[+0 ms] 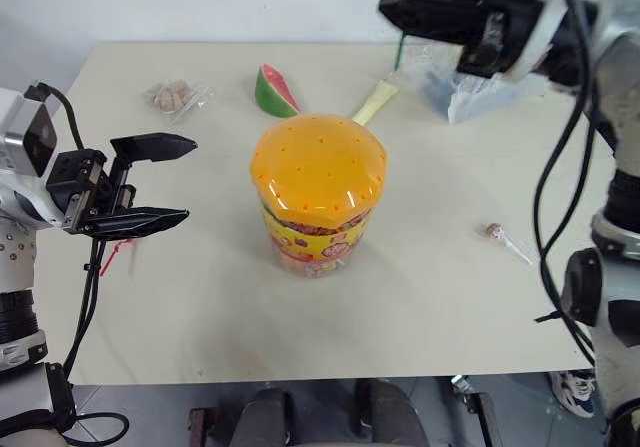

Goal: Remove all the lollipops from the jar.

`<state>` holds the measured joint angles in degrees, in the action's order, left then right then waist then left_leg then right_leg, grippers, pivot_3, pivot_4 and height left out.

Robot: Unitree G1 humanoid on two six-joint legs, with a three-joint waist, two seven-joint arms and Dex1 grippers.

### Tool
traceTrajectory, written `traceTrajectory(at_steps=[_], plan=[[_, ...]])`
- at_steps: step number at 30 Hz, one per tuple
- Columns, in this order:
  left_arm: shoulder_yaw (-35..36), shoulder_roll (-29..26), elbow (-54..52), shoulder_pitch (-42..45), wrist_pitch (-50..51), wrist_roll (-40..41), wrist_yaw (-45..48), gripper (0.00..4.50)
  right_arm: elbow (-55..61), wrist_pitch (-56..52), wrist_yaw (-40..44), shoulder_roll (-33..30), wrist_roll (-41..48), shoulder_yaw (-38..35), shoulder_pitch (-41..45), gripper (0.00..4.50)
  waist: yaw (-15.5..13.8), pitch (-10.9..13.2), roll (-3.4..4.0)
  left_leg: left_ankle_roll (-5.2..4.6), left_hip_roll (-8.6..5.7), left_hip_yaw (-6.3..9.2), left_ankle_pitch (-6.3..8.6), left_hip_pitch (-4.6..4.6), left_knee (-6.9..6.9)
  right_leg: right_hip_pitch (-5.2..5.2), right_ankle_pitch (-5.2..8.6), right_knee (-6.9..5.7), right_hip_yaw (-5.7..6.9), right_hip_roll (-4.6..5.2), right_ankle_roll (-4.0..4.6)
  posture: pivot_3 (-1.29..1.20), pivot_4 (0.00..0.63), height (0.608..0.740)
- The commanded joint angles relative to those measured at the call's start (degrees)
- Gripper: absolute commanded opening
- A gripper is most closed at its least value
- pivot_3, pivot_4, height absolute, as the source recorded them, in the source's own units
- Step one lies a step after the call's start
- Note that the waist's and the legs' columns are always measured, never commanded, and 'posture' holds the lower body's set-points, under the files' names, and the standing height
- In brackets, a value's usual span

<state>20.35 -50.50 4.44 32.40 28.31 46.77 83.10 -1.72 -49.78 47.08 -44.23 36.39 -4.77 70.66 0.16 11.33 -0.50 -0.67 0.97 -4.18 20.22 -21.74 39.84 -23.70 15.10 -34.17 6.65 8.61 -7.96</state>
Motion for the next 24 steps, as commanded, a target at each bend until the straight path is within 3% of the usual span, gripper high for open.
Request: traceTrajectory(at_steps=[1, 4, 9, 16, 24], plan=[[1.01, -1.23, 0.24, -0.38, 0.12, -0.32, -0.63, 4.50, -4.32, 1.28, -3.92, -6.36, -7.39, -1.42, -1.95, 0.01, -0.10, 0.00, -0.01, 0.00, 0.00, -0.01, 0.00, 0.00, 0.00, 0.00, 0.00, 0.00, 0.00, 0.00, 0.00, 0.00, 0.150, 0.740], [1.23, -1.77, 0.07, -1.23, 0.32, -0.42, -0.90, 4.50, -7.92, -2.75, -3.93, -13.34, -11.71, 0.34, -7.82, 0.01, 0.10, 0.00, 0.00, -0.01, 0.01, -0.11, 0.01, -0.01, -0.06, -0.06, 0.00, 0.01, -0.10, 0.01, 0.00, 0.00, 0.150, 0.740], [1.70, -3.69, 1.42, -3.67, 1.68, -4.00, -7.39, 4.50, -15.37, -4.65, -3.09, -23.01, -16.49, -1.50, -27.12, 0.01, -0.25, 0.00, -0.01, -0.05, 0.00, -0.13, 0.02, -0.08, -0.13, -0.11, 0.00, 0.12, -0.05, 0.02, 0.00, 0.00, 0.150, 0.740], [3.91, -4.94, 0.30, -8.07, 3.59, -5.06, -12.45, 4.50, -24.15, -1.68, -6.29, -20.17, -17.84, -6.46, -39.84, 0.01, 1.21, 0.10, 0.34, -0.02, 0.06, -0.35, 0.00, 0.03, -0.11, -0.17, -0.03, -0.03, -0.24, -0.01, -0.05, 0.00, 0.150, 0.740], [7.55, -6.93, 0.09, -12.93, 3.95, -4.72, -11.73, 4.50, -25.52, -1.46, -9.47, -16.13, -17.60, -9.21, -41.56, 0.01, 1.44, 0.12, 0.37, -0.01, 0.08, -0.50, 0.01, 0.19, -0.11, -0.15, -0.03, -0.11, -0.47, -0.02, -0.05, 0.00, 0.150, 0.740]])
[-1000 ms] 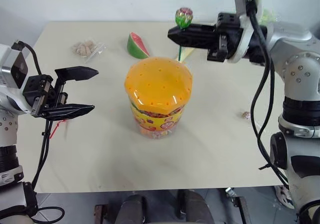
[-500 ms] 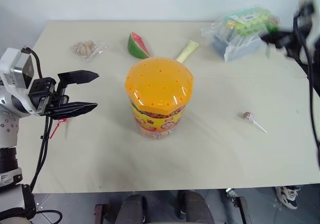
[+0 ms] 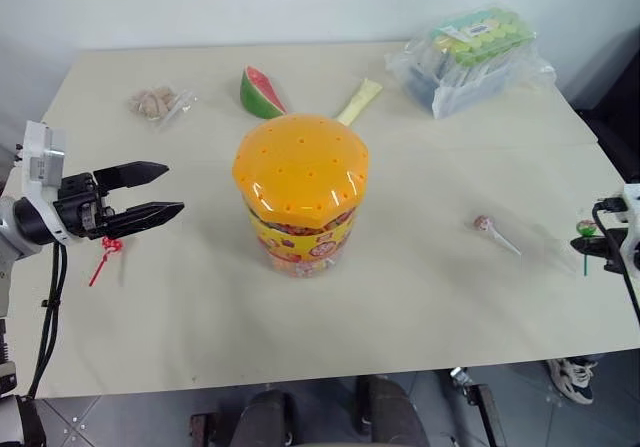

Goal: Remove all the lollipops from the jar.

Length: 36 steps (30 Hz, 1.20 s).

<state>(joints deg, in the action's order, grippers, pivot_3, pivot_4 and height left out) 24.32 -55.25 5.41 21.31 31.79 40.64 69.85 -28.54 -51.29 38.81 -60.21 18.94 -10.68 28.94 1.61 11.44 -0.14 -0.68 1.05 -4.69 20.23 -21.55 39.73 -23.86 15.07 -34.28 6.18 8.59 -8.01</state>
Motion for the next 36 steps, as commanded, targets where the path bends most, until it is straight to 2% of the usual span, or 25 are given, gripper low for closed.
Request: traceTrajectory(at_steps=[1, 2, 5, 11, 14, 17, 20, 24, 31, 36], plan=[[4.05, -2.13, -1.11, -2.41, 0.37, 1.59, 1.91, 4.50, 2.48, -0.47, -0.77, 0.04, 0.35, -3.51, -0.67, 0.01, -0.02, 0.00, 0.00, 0.00, 0.00, 0.00, 0.00, 0.00, 0.00, 0.00, 0.00, 0.01, 0.00, 0.00, 0.00, 0.00, 0.150, 0.740], [4.39, -1.93, -1.29, -2.66, 0.15, 1.67, 1.72, 4.50, 4.55, -0.28, 0.03, 0.19, 0.95, -3.97, -2.18, 0.57, -0.02, 0.00, 0.00, 0.01, 0.00, 0.00, 0.00, 0.00, 0.00, 0.00, 0.00, 0.02, -0.01, 0.00, 0.00, 0.00, 0.150, 0.740], [5.12, -1.37, -1.79, -2.89, 0.06, 2.14, 1.25, 4.50, 9.62, -1.76, 0.22, 0.67, 2.30, -6.06, -5.53, 1.44, -0.44, 0.00, 0.00, 0.02, 0.01, 0.01, 0.01, 0.00, 0.00, 0.01, 0.00, 0.01, 0.00, 0.00, 0.00, 0.00, 0.150, 0.740], [4.90, -0.20, -1.23, -1.06, -2.22, 2.00, 1.02, 4.50, 18.55, -3.51, 0.03, 1.52, 5.02, -11.86, -11.10, 3.54, -1.06, 0.00, 0.01, 0.02, -0.01, 0.01, 0.02, 0.02, 0.05, 0.02, -0.01, -0.04, -0.03, 0.01, 0.00, 0.00, 0.150, 0.740], [3.86, 0.00, -0.25, -0.19, -3.22, 1.05, 1.76, 4.50, 28.63, -4.32, 3.55, 1.18, 8.33, -14.91, -16.27, 4.48, -1.49, 0.00, 0.01, 0.02, 0.00, 0.01, 0.02, 0.03, 0.05, 0.02, -0.01, -0.05, -0.03, 0.00, 0.00, 0.00, 0.150, 0.740], [3.32, 0.01, 0.62, 0.33, -3.95, 0.69, 2.30, 4.50, 36.36, -5.30, 5.14, 1.44, 11.66, -17.92, -18.45, 4.48, -1.57, 0.00, 0.00, 0.02, 0.00, 0.00, 0.03, 0.04, 0.05, 0.03, -0.01, -0.06, -0.03, -0.01, 0.01, 0.00, 0.150, 0.740], [2.59, 0.38, 1.56, 1.36, -5.72, 0.48, 3.51, 4.50, 44.96, -5.83, 6.91, 2.25, 18.36, -21.31, -15.89, 4.48, -1.57, -0.01, 0.00, 0.01, -0.01, 0.00, 0.04, 0.05, 0.09, 0.03, -0.01, -0.12, -0.05, -0.01, 0.01, 0.00, 0.150, 0.740], [2.47, 2.18, 3.59, 3.40, -11.00, -2.07, 1.24, 4.50, 53.56, -4.00, 12.27, 3.25, 27.01, -18.61, -11.70, 4.48, -1.55, -0.02, -0.02, 0.02, 0.02, 0.01, 0.05, 0.09, 0.09, 0.03, -0.02, -0.14, -0.07, -0.03, 0.02, 0.00, 0.150, 0.740], [2.37, 1.15, 4.41, 2.94, -7.97, -1.59, 0.66, 4.50, 53.34, 4.48, 17.48, 3.23, 23.23, -4.61, -7.32, 4.48, -1.69, -0.09, -0.23, -0.05, 0.00, 0.01, 0.15, 0.06, 0.20, 0.05, -0.02, -0.12, -0.07, -0.01, 0.02, 0.00, 0.150, 0.740], [7.06, -0.20, 2.04, -4.61, -6.75, -0.62, 1.18, 4.50, 51.26, 12.35, 20.79, 4.64, 19.58, -1.93, -10.75, 4.48, -1.50, -0.09, -0.23, -0.05, 0.01, 0.01, 0.19, 0.05, 0.20, 0.05, -0.02, -0.08, -0.06, -0.02, 0.02, 0.00, 0.150, 0.740]])
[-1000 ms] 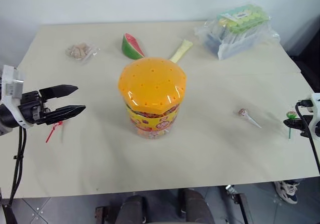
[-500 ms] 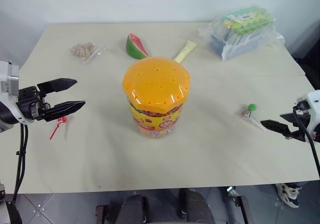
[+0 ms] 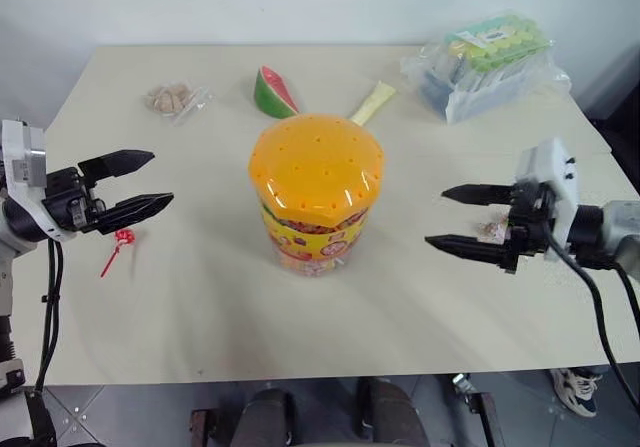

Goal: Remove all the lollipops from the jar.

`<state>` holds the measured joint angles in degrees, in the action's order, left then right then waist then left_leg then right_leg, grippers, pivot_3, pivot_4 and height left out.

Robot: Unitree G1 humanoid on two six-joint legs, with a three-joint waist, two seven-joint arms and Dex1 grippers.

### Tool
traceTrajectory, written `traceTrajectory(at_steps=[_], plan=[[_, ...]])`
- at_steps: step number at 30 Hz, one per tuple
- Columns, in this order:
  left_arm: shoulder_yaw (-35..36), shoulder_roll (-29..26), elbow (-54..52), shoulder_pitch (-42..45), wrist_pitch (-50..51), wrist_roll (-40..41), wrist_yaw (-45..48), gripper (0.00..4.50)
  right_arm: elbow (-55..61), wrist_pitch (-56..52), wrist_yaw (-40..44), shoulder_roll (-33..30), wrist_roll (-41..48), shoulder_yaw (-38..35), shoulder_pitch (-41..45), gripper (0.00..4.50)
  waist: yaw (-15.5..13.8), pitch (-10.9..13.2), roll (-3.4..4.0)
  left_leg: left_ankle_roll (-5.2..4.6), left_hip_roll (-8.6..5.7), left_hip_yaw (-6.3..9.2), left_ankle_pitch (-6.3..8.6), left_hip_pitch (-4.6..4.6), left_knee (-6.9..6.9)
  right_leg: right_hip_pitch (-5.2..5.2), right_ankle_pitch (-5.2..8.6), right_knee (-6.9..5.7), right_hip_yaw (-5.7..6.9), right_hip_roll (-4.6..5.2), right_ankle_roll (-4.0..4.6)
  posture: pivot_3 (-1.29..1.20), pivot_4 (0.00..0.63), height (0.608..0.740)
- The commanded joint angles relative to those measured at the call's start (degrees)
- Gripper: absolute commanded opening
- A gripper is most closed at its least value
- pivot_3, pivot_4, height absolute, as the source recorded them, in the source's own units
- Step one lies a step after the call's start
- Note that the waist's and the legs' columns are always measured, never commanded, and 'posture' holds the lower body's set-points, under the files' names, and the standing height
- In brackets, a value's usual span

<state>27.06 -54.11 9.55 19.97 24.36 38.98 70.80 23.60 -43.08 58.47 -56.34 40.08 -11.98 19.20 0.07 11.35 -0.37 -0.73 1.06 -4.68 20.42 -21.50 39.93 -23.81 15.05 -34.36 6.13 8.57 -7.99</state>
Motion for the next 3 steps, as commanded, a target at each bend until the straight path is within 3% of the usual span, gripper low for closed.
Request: traceTrajectory(at_steps=[1, 3], plan=[[5.46, -1.19, -2.82, -5.38, 0.71, 1.19, 0.16, 4.50, -1.24, 4.87, 0.87, 1.43, -1.86, -0.53, -1.42, 4.48, 0.19, 0.00, 0.00, -0.02, 0.00, -0.01, 0.02, 0.00, 0.00, 0.00, 0.00, 0.00, 0.00, 0.00, 0.00, 0.00, 0.150, 0.740], [6.48, -0.93, -3.69, -7.41, 0.63, 1.40, -0.05, 4.50, -1.61, 5.58, 0.61, 2.05, -2.19, -0.40, -1.72, 4.48, 0.21, 0.00, 0.00, -0.02, 0.02, -0.07, 0.02, 0.02, 0.00, 0.00, 0.00, 0.01, -0.02, 0.01, 0.00, 0.00, 0.150, 0.740]])
